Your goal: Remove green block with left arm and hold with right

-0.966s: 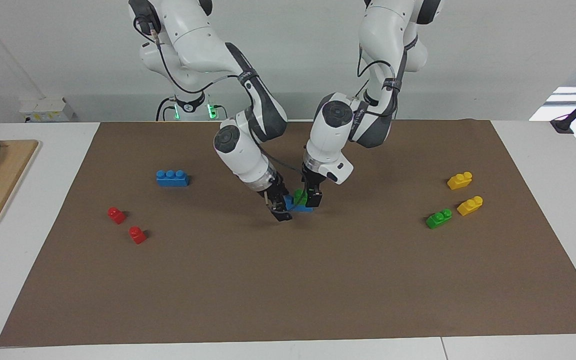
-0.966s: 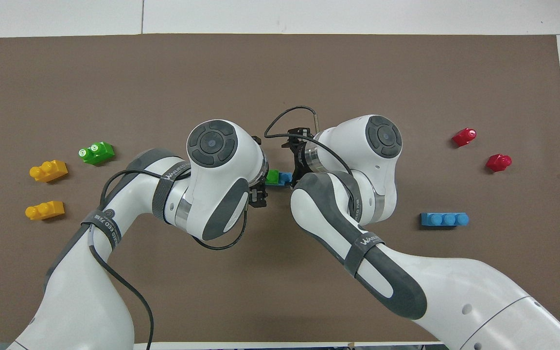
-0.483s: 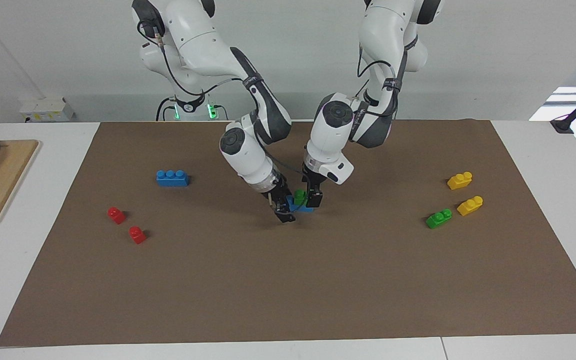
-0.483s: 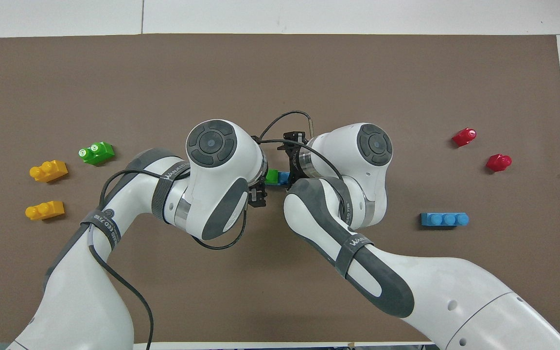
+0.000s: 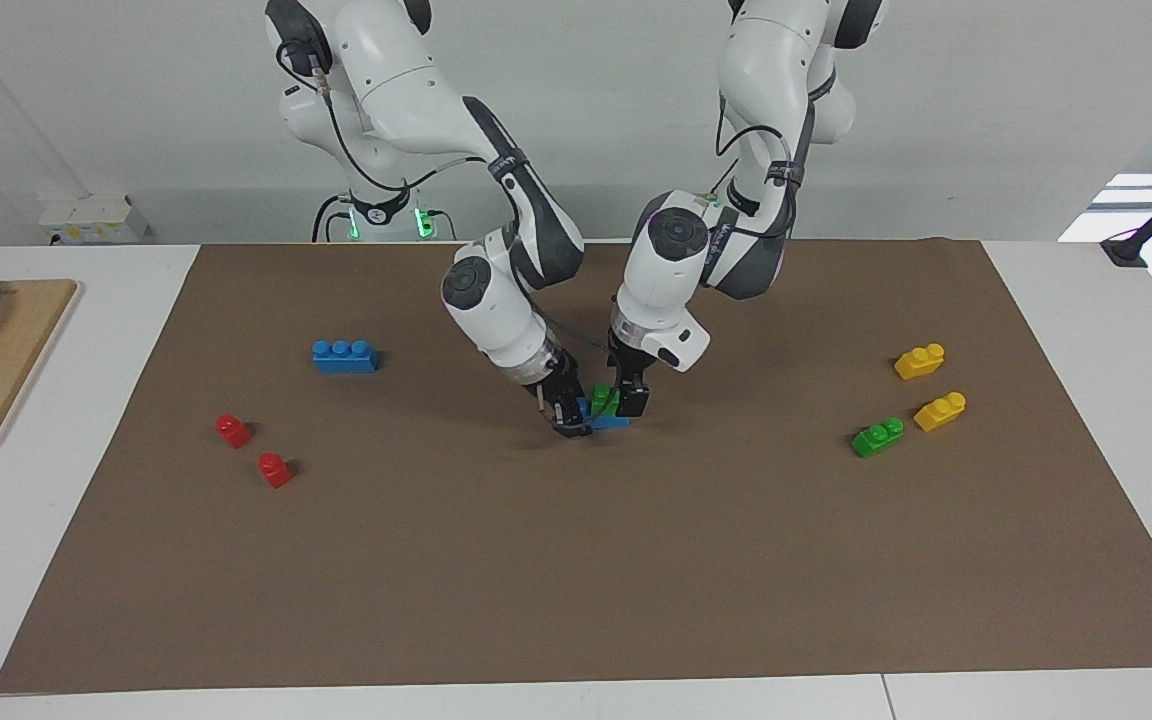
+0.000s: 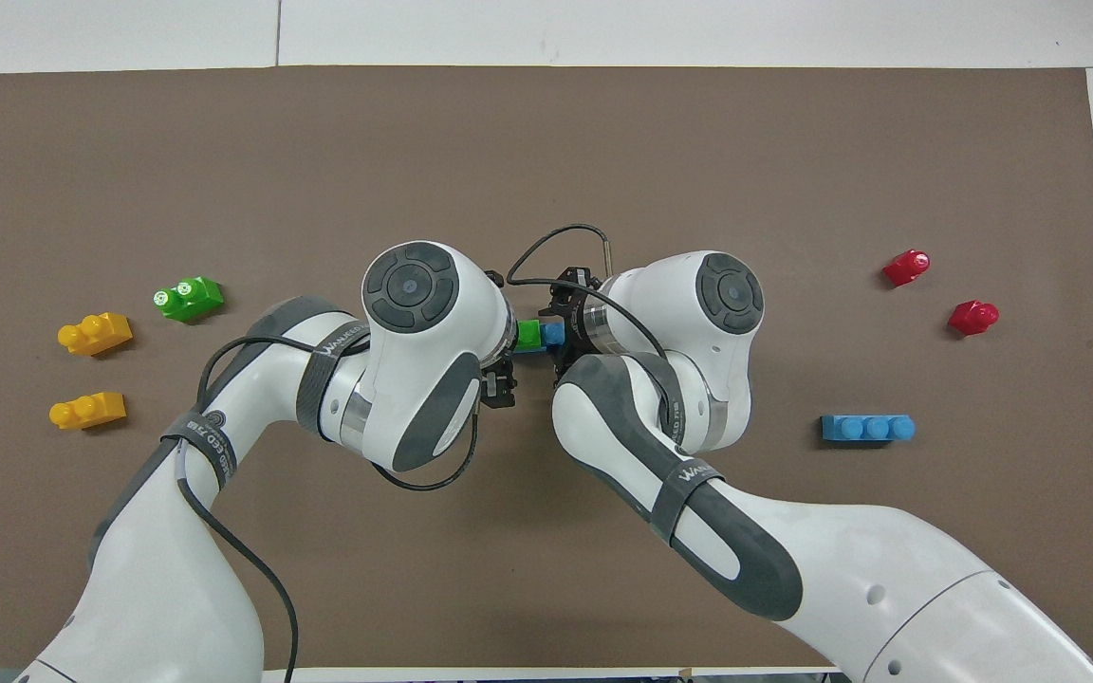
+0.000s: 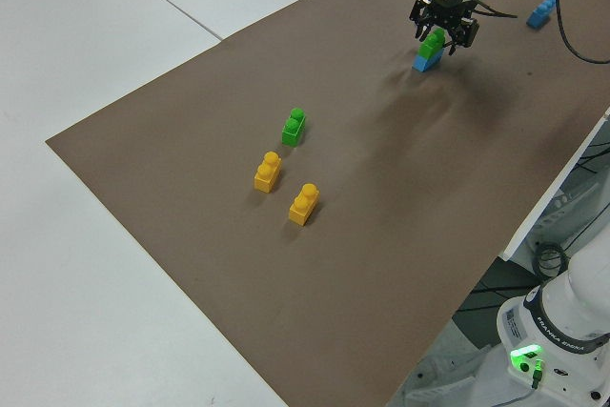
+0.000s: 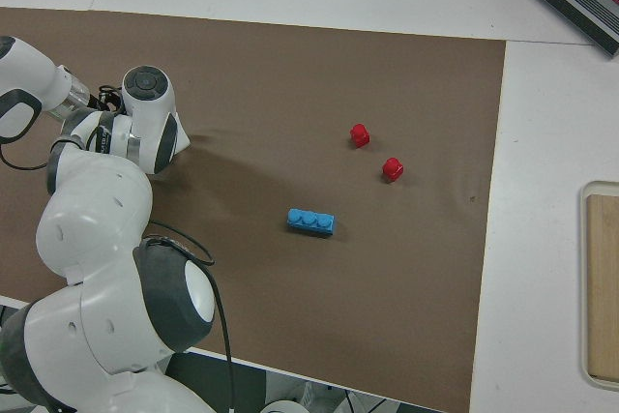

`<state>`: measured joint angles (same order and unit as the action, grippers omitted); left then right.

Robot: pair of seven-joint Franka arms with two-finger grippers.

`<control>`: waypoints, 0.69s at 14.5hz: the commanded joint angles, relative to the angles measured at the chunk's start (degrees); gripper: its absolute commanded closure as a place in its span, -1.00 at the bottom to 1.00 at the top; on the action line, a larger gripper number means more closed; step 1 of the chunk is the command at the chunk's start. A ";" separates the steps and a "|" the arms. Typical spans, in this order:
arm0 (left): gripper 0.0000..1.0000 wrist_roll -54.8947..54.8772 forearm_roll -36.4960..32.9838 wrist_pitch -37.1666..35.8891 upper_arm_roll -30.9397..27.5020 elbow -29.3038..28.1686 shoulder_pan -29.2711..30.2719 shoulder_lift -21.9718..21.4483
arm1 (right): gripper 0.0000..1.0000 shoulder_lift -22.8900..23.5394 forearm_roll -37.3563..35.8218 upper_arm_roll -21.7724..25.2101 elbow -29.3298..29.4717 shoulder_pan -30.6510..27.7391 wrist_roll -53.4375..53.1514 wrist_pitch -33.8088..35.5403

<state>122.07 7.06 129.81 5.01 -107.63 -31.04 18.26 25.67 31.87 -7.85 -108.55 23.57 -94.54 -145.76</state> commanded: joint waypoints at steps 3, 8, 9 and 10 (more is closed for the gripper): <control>-1.00 1.33 -0.99 2.20 -0.35 -1.00 -0.61 -0.06 | 0.89 0.17 1.88 -0.15 -2.01 0.16 -0.12 -4.44; -1.00 4.93 -0.82 2.20 -0.35 1.63 -0.61 1.34 | 1.00 0.17 2.23 -0.15 -2.10 0.16 -0.29 -4.53; -1.00 5.37 -0.90 1.76 -0.43 3.03 -0.69 2.82 | 1.00 0.17 2.23 -0.15 -2.10 0.16 -0.29 -4.62; -1.00 5.63 -0.99 1.41 -0.35 4.26 -0.61 3.45 | 1.00 0.17 2.32 -0.15 -2.19 0.16 -0.29 -4.62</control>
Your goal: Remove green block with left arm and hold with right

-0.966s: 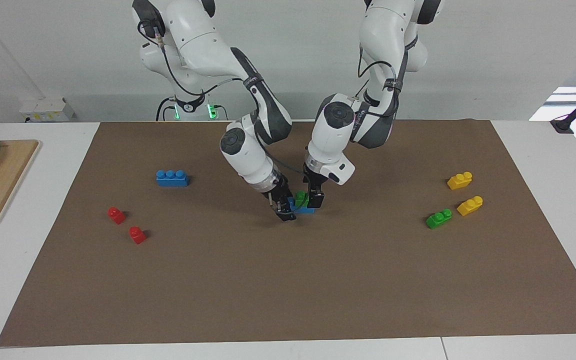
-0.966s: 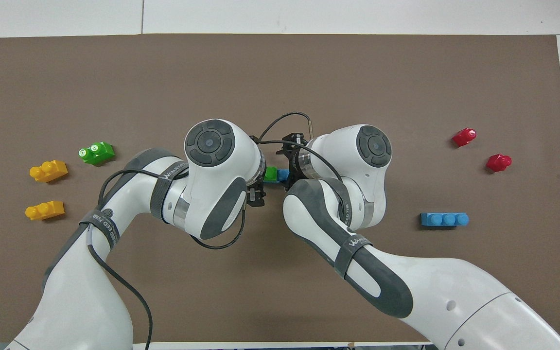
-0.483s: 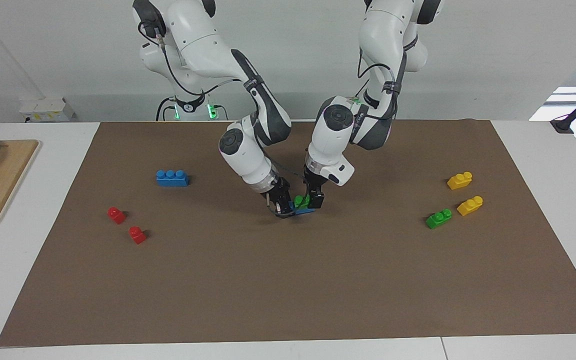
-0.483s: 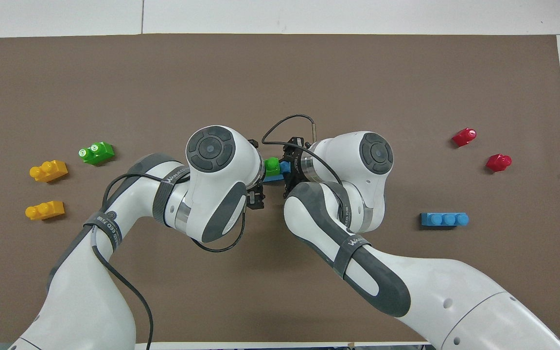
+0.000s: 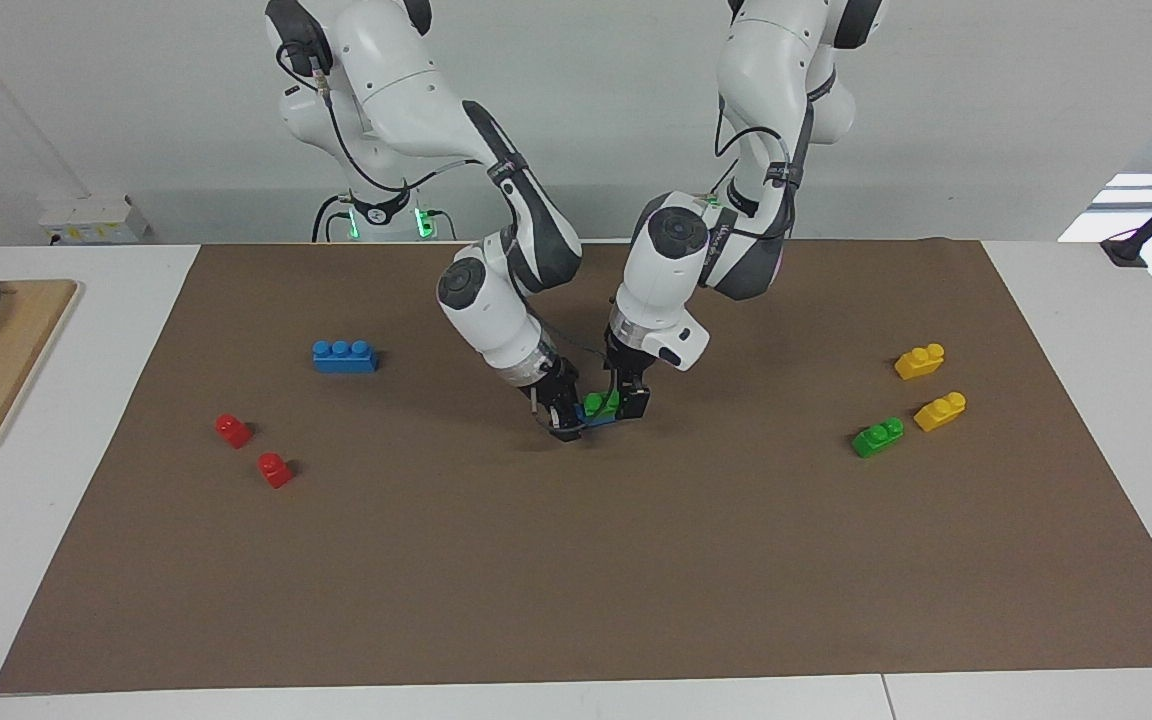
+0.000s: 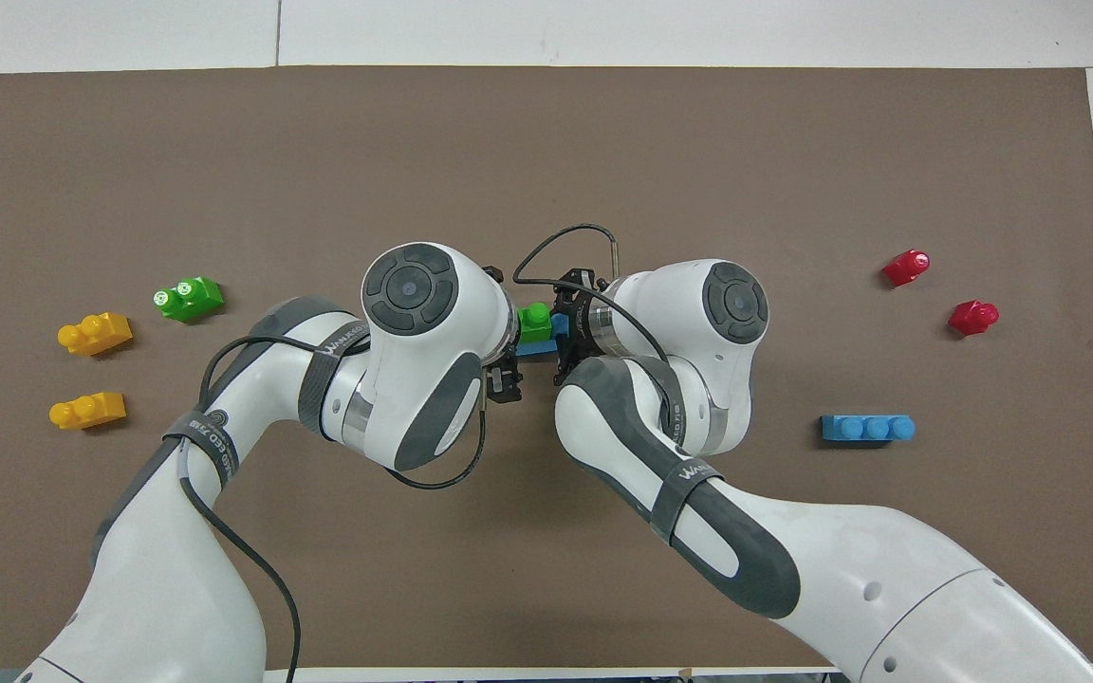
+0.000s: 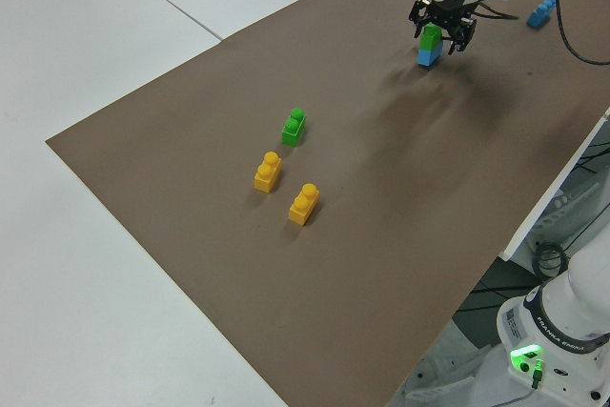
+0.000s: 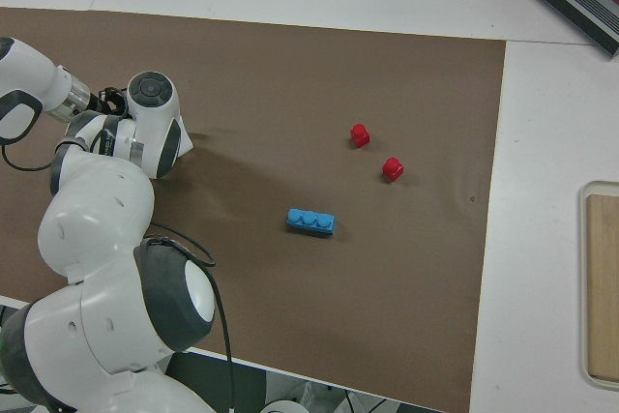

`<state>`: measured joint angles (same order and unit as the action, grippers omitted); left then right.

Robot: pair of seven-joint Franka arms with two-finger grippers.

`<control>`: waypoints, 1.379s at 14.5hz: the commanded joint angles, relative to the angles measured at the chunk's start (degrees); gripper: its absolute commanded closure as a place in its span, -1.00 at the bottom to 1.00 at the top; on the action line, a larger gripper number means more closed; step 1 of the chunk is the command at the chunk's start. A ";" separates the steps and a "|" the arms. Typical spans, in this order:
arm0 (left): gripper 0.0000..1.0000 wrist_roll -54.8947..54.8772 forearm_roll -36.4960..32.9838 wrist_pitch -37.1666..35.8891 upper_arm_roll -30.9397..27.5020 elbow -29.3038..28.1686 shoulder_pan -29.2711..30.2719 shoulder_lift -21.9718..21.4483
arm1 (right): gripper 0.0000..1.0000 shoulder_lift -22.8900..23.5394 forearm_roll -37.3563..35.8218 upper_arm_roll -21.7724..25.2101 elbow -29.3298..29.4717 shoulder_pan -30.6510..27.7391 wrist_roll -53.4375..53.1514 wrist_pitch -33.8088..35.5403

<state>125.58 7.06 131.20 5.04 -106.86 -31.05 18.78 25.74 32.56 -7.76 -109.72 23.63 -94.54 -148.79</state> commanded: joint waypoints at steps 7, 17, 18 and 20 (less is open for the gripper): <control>0.08 2.21 -0.99 -0.94 -0.38 4.11 -0.50 3.55 | 1.00 -0.07 1.63 -0.24 -3.31 1.41 -0.38 -5.63; 1.00 1.42 -1.69 -2.96 -0.29 7.10 0.38 3.81 | 1.00 -0.07 1.63 -0.24 -3.31 1.41 -0.29 -5.72; 1.00 1.24 -1.61 -4.36 -0.29 9.02 0.73 3.90 | 1.00 -0.07 1.63 -0.15 -3.31 1.41 -0.29 -5.72; 1.00 0.89 -1.61 -7.87 -0.20 12.45 2.83 4.69 | 1.00 -0.07 1.54 -0.15 -3.31 1.41 -0.29 -5.72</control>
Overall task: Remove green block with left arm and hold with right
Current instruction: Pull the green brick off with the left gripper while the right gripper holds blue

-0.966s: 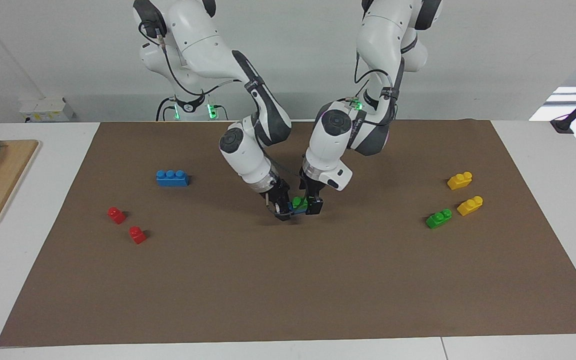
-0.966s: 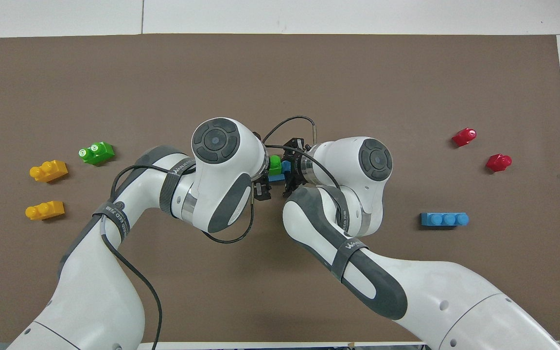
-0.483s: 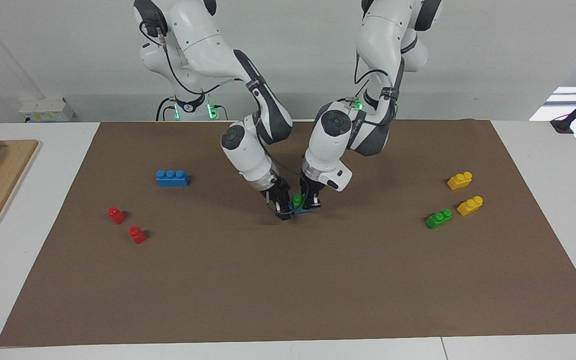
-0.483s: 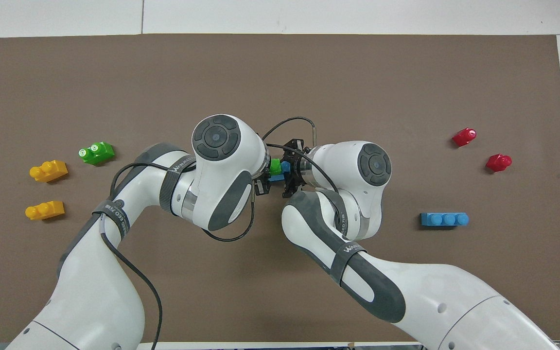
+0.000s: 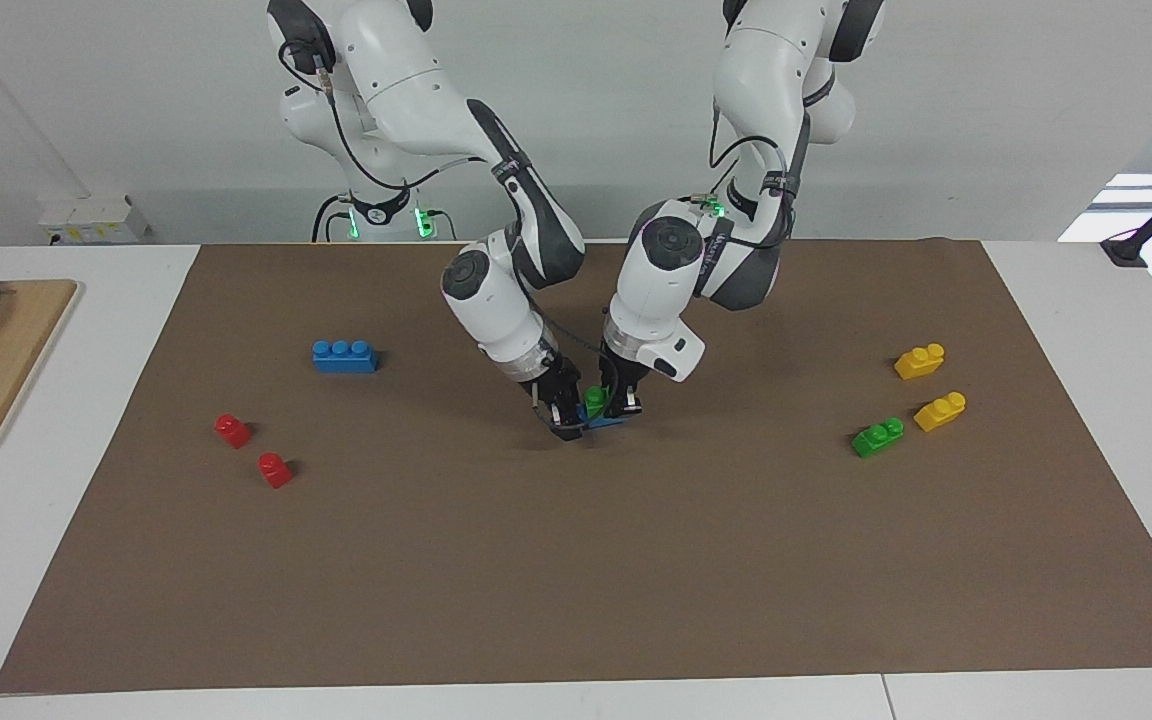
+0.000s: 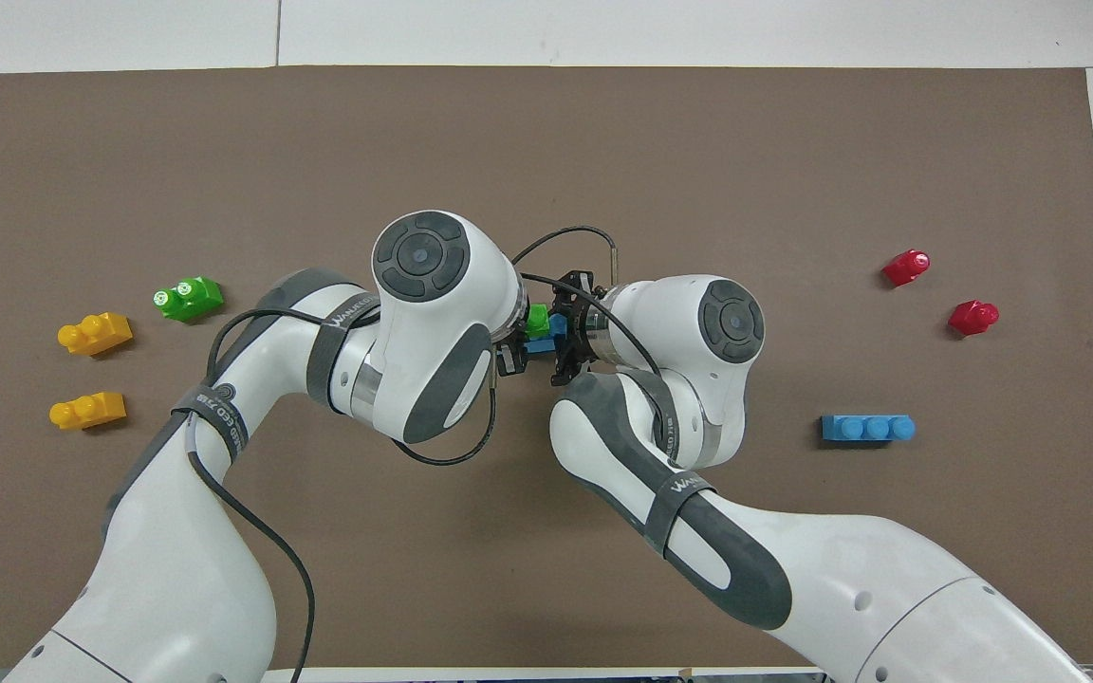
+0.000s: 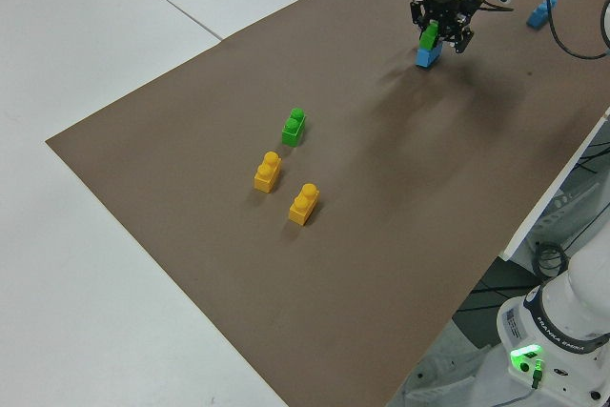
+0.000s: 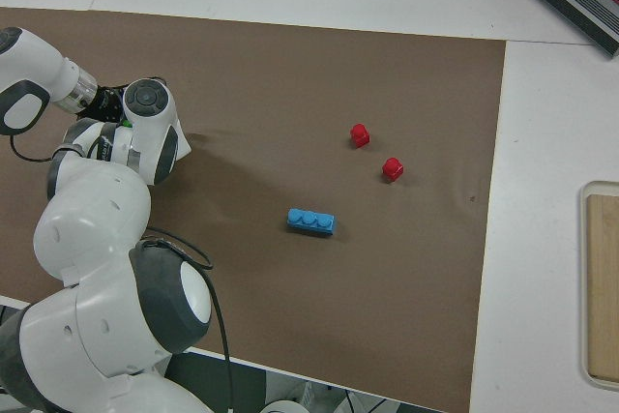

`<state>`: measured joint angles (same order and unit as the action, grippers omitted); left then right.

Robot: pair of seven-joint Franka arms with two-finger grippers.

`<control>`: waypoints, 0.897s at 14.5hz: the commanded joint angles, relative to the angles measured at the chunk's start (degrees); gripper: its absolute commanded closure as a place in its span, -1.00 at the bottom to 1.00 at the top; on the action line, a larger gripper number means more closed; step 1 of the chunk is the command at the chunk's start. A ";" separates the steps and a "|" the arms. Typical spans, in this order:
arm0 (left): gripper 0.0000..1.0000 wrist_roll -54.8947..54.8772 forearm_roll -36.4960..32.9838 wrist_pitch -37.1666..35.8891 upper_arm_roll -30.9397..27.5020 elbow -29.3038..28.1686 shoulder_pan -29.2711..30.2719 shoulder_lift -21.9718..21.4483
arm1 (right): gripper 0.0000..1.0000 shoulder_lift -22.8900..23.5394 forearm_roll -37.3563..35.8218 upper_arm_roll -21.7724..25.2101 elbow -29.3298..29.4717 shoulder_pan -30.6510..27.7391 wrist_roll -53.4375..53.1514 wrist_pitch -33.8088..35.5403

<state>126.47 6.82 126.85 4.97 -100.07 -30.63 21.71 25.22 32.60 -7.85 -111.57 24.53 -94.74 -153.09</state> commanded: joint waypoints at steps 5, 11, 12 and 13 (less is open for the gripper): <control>1.00 -14.28 -0.49 -12.39 -0.14 5.68 6.28 -2.71 | 1.00 0.44 1.51 -0.06 -0.67 0.51 -0.18 -0.73; 1.00 -40.01 -0.49 -19.53 -0.14 -5.97 15.93 -15.17 | 1.00 -2.10 0.28 0.38 1.44 -2.29 0.52 3.92; 1.00 -46.43 -0.49 -19.53 -0.14 -8.88 17.70 -17.64 | 1.00 -3.06 -0.33 0.38 1.62 -3.25 0.96 5.33; 1.00 -53.89 -0.49 -19.53 -0.23 -11.52 18.93 -19.32 | 1.00 -4.20 -2.25 0.38 2.31 -4.48 1.57 7.26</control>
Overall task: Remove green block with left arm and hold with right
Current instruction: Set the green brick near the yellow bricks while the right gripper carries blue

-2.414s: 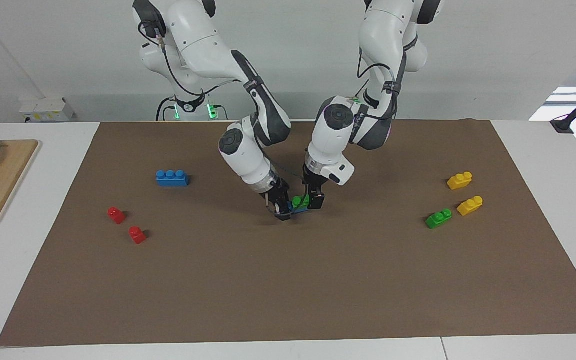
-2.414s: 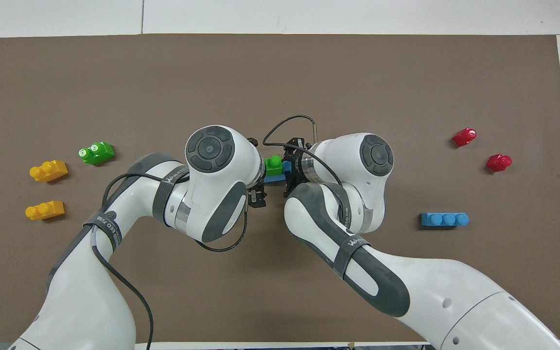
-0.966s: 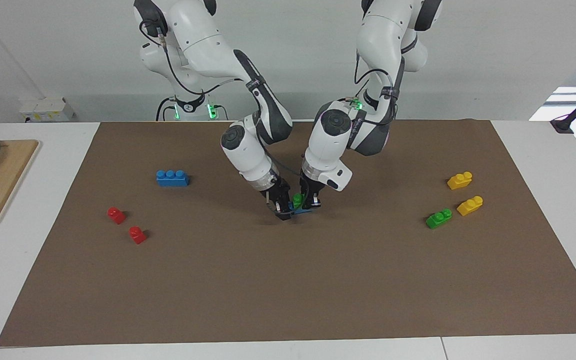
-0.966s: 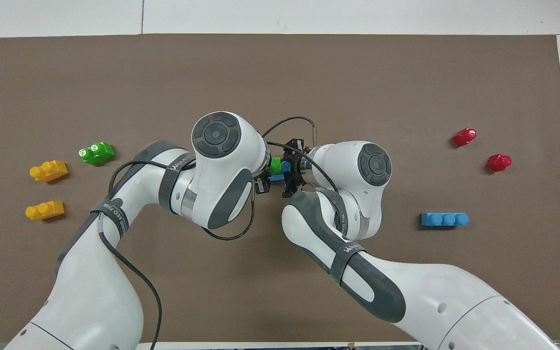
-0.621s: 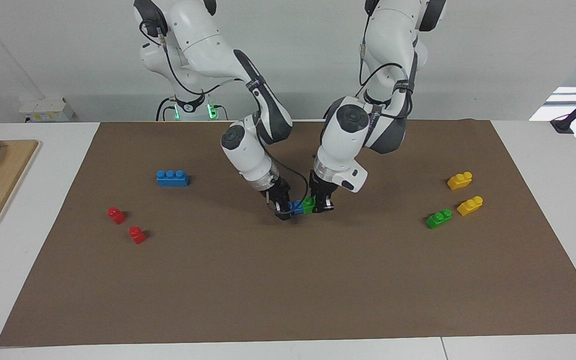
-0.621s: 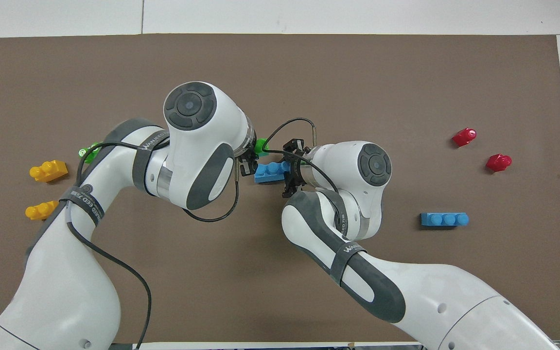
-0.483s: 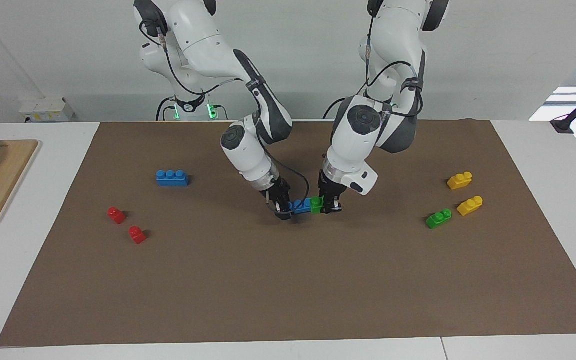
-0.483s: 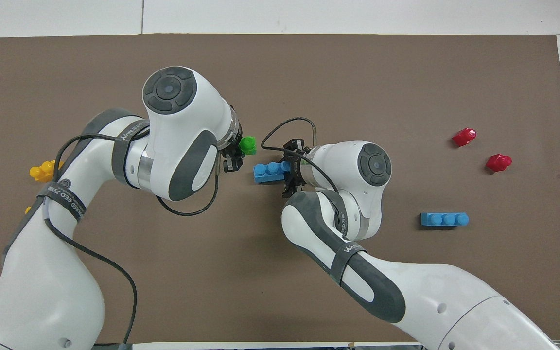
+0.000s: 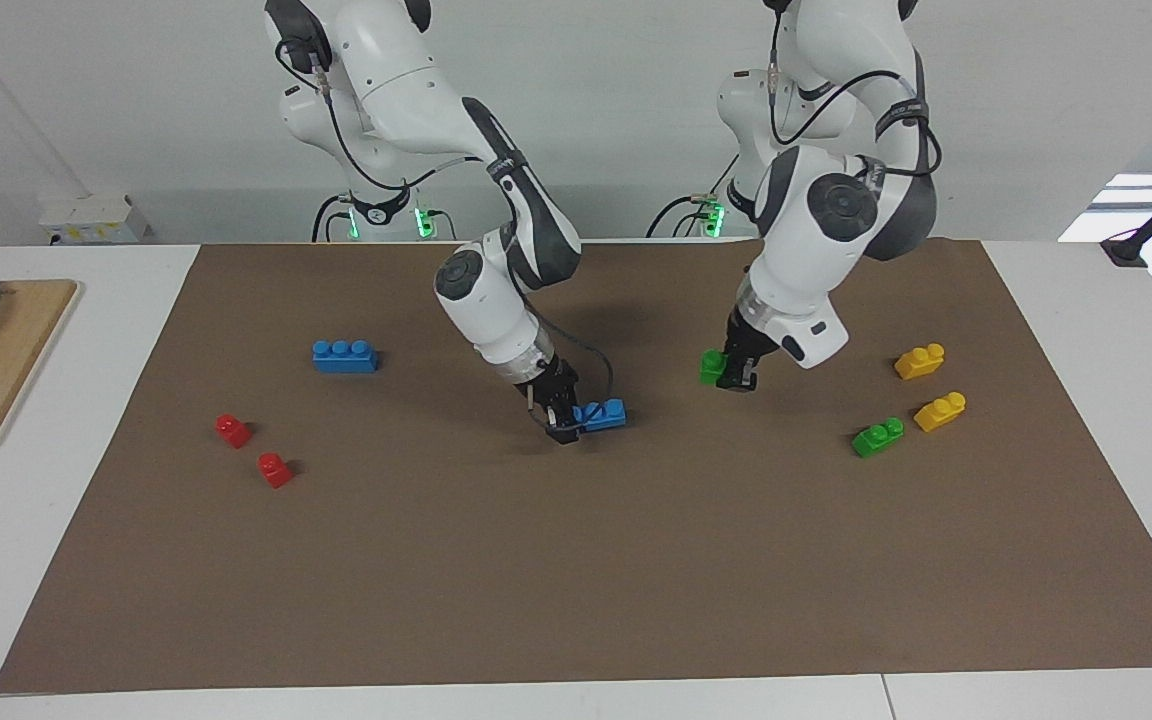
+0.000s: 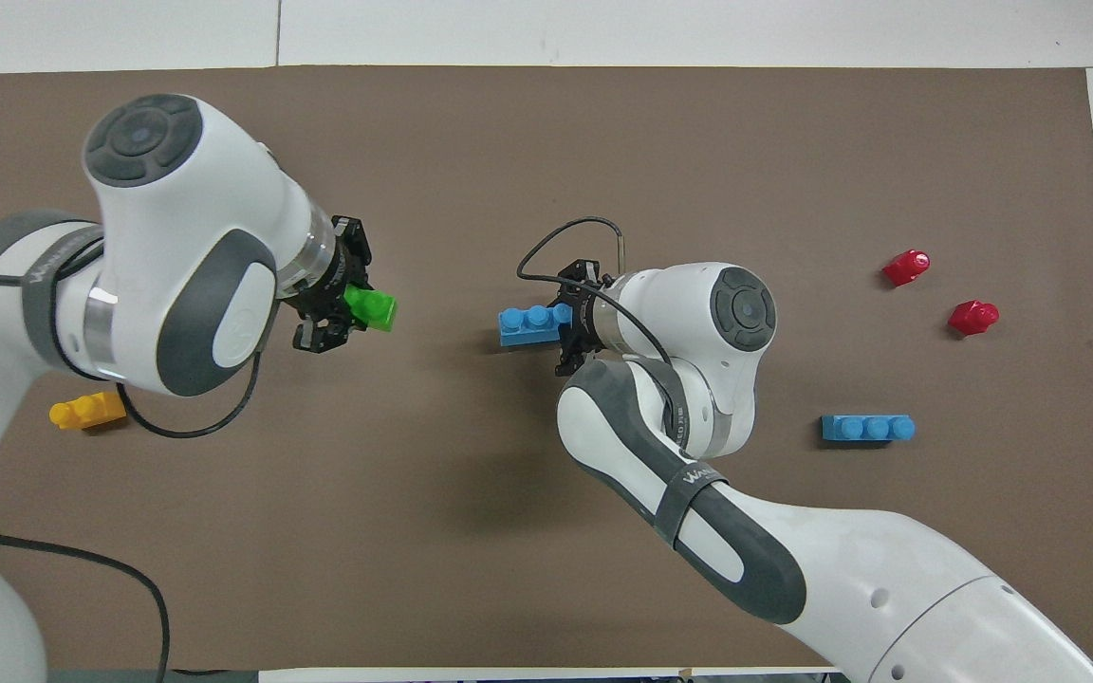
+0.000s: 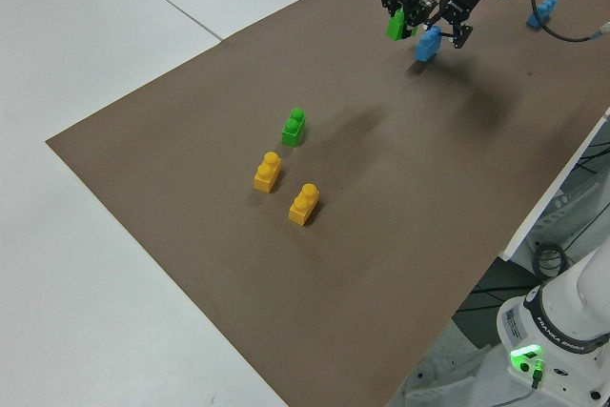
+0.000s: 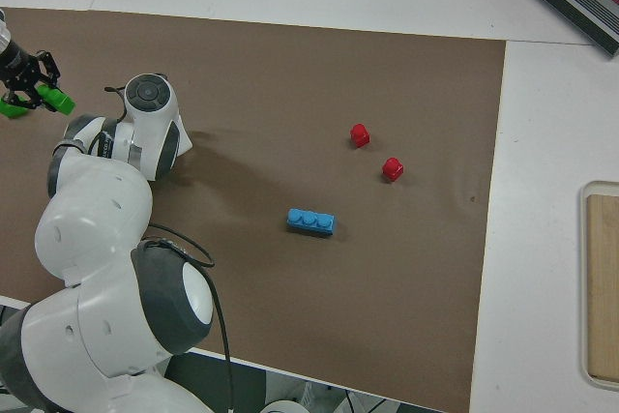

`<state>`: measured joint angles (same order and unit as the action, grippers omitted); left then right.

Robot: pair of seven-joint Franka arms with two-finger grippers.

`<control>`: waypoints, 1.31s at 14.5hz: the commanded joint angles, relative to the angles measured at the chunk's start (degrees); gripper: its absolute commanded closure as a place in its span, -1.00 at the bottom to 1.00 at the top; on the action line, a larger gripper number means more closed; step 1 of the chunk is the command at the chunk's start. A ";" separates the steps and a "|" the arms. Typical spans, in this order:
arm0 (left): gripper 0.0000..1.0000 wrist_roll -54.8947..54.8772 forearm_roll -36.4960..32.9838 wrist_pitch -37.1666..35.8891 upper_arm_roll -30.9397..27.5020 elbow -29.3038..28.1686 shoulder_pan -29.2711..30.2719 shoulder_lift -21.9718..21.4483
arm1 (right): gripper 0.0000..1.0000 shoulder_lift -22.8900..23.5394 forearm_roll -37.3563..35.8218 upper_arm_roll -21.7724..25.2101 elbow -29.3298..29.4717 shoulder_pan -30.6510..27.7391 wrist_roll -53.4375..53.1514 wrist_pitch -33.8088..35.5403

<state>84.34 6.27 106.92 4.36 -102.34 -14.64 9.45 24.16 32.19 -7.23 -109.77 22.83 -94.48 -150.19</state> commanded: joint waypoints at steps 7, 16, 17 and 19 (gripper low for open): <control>1.00 -58.78 0.05 1.53 0.03 -16.73 13.30 -10.23 | 1.00 -8.16 -9.69 -0.42 4.74 -16.83 13.94 17.54; 1.00 -84.70 -6.89 13.48 0.03 -25.09 19.03 -8.49 | 1.00 -9.84 -10.13 -0.24 -0.53 -35.40 28.65 21.61; 1.00 -84.70 -6.89 15.23 0.03 -26.23 19.03 -8.39 | 1.00 -9.93 -10.13 -0.33 -1.84 -35.49 28.13 19.78; 1.00 -84.26 -6.80 20.49 0.03 -30.09 19.03 -8.39 | 1.00 -9.84 -10.04 -0.42 -3.96 -35.05 27.34 17.48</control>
<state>0.74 0.45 121.86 4.09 -128.06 3.99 1.49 15.80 23.26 -6.71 -110.03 -12.12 -65.72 -129.87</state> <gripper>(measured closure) 0.648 0.727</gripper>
